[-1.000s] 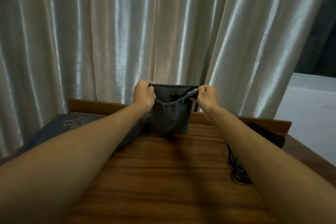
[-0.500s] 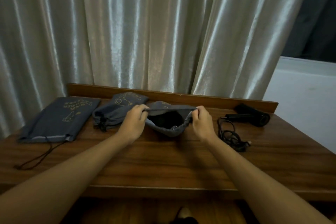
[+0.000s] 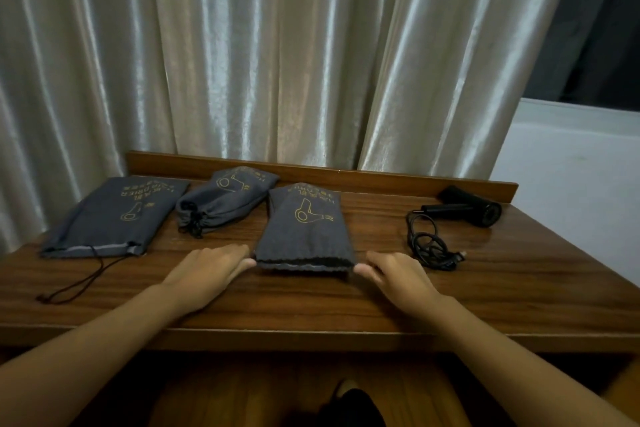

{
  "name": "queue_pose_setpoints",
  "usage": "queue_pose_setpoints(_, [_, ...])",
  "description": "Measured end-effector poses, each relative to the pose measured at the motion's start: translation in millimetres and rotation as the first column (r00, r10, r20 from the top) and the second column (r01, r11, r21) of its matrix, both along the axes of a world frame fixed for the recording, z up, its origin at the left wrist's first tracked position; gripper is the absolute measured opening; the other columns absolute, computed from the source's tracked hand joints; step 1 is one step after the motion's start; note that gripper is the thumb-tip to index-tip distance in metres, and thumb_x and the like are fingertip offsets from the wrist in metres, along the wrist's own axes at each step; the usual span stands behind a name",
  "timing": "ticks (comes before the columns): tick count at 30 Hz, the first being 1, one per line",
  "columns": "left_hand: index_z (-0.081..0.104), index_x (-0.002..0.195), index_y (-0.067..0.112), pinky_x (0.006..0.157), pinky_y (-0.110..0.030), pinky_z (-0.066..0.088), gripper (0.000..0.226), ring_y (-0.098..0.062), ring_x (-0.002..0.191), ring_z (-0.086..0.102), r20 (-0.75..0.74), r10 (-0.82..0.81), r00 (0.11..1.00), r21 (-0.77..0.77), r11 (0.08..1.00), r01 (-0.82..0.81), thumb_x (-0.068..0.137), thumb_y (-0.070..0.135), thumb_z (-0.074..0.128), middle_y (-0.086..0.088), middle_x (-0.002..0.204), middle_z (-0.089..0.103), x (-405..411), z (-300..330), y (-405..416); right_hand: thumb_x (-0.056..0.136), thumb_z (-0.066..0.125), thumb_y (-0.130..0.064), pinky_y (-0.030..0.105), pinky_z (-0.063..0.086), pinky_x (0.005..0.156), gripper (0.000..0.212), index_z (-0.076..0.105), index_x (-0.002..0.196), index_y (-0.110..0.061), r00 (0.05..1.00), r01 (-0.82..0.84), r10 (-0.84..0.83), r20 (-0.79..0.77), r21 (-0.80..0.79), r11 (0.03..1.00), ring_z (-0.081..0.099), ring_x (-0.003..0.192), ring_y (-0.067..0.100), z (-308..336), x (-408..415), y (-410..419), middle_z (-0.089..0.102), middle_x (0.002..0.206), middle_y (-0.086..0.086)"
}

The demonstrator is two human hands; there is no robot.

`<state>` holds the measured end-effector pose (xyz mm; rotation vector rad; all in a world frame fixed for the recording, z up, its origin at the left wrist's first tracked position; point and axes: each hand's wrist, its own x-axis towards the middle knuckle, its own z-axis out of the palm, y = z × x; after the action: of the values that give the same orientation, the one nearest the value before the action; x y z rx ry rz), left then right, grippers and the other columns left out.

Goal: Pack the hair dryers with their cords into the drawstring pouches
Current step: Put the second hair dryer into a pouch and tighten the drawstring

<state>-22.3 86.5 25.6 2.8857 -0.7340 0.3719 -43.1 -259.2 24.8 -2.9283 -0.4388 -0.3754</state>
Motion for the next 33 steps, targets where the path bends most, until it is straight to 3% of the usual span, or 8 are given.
queue_pose_setpoints(5, [0.05, 0.089, 0.031, 0.07, -0.034, 0.046, 0.024, -0.014, 0.084, 0.062, 0.026, 0.122, 0.992, -0.001, 0.993, -0.122, 0.102, 0.044, 0.034, 0.009, 0.087, 0.062, 7, 1, 45, 0.102, 0.04, -0.043, 0.019, 0.037, 0.059, 0.022, 0.05, 0.084, -0.036, 0.992, 0.124, -0.123, -0.04, 0.03, 0.992, 0.055, 0.068, 0.002, -4, -8, -40, 0.057, 0.073, -0.012])
queue_pose_setpoints(10, [0.056, 0.091, 0.026, 0.068, -0.032, 0.045, 0.024, -0.015, 0.083, 0.061, 0.044, 0.211, 0.977, 0.048, 0.976, -0.213, 0.103, 0.04, 0.04, 0.007, 0.087, 0.065, 17, -8, 76, 0.103, 0.04, -0.041, 0.033, 0.044, 0.065, 0.026, 0.058, 0.089, -0.028, 0.962, 0.269, -0.266, -0.059, 0.042, 0.962, 0.063, 0.084, 0.02, 4, -8, -73, 0.059, 0.078, -0.01])
queue_pose_setpoints(13, [0.06, 0.102, 0.031, 0.086, -0.031, 0.04, 0.033, -0.013, 0.102, 0.055, 0.093, 0.198, 0.976, 0.174, 0.962, -0.211, 0.102, 0.048, 0.031, 0.01, 0.104, 0.062, 18, -13, 61, 0.101, 0.042, -0.047, 0.029, 0.044, 0.075, 0.033, 0.067, 0.104, -0.026, 0.955, 0.295, -0.295, -0.001, 0.002, 0.955, 0.059, 0.095, 0.017, -5, -7, -61, 0.061, 0.096, -0.005])
queue_pose_setpoints(17, [0.062, 0.121, 0.023, 0.087, -0.045, 0.036, 0.066, -0.028, 0.113, 0.051, 0.289, 0.297, 0.91, 0.272, 0.886, -0.376, 0.086, 0.072, 0.034, -0.005, 0.124, 0.058, 5, -14, 46, 0.09, 0.048, -0.049, 0.037, 0.031, 0.102, 0.041, 0.06, 0.124, -0.028, 0.952, 0.303, -0.27, 0.146, -0.291, 0.907, 0.037, 0.123, 0.021, -7, -12, -46, 0.05, 0.127, -0.001])
queue_pose_setpoints(21, [0.049, 0.133, 0.021, 0.095, -0.046, 0.034, 0.082, -0.028, 0.12, 0.044, 0.227, 0.227, 0.947, 0.275, 0.918, -0.286, 0.08, 0.079, 0.023, -0.006, 0.131, 0.049, -3, -14, -1, 0.085, 0.045, -0.051, 0.049, 0.023, 0.108, 0.057, 0.048, 0.135, -0.023, 0.971, 0.239, -0.23, 0.064, -0.285, 0.928, 0.027, 0.133, 0.028, -6, -12, -2, 0.039, 0.14, 0.006])
queue_pose_setpoints(29, [0.059, 0.109, 0.023, 0.092, -0.034, 0.034, 0.029, -0.016, 0.112, 0.046, 0.012, 0.073, 0.997, 0.032, 0.997, -0.074, 0.102, 0.042, 0.038, 0.005, 0.111, 0.058, 2, -12, -62, 0.103, 0.035, -0.044, 0.036, 0.028, 0.093, 0.037, 0.062, 0.118, -0.023, 0.981, 0.043, -0.025, 0.193, -0.091, 0.995, 0.043, 0.115, 0.018, -21, -8, 71, 0.059, 0.119, -0.004])
queue_pose_setpoints(31, [0.062, 0.095, 0.025, 0.085, -0.03, 0.038, 0.023, -0.011, 0.097, 0.051, -0.063, 0.049, 0.997, -0.194, 0.979, -0.061, 0.102, 0.035, 0.043, 0.008, 0.094, 0.064, -8, -12, -61, 0.105, 0.037, -0.036, 0.032, 0.031, 0.091, 0.031, 0.064, 0.111, -0.022, 0.977, 0.018, -0.023, 0.212, 0.024, 1.0, 0.047, 0.105, 0.015, -22, -13, 74, 0.063, 0.11, -0.006])
queue_pose_setpoints(33, [0.069, 0.086, 0.02, 0.072, -0.024, 0.042, 0.026, -0.004, 0.076, 0.058, -0.225, 0.01, 0.974, -0.531, 0.837, -0.132, 0.101, 0.027, 0.049, 0.005, 0.075, 0.067, -24, -10, -63, 0.104, 0.042, -0.033, 0.032, 0.037, 0.09, 0.028, 0.067, 0.105, -0.02, 0.977, 0.008, -0.042, 0.208, 0.161, 0.987, 0.051, 0.095, 0.015, -25, -22, 78, 0.067, 0.099, -0.004])
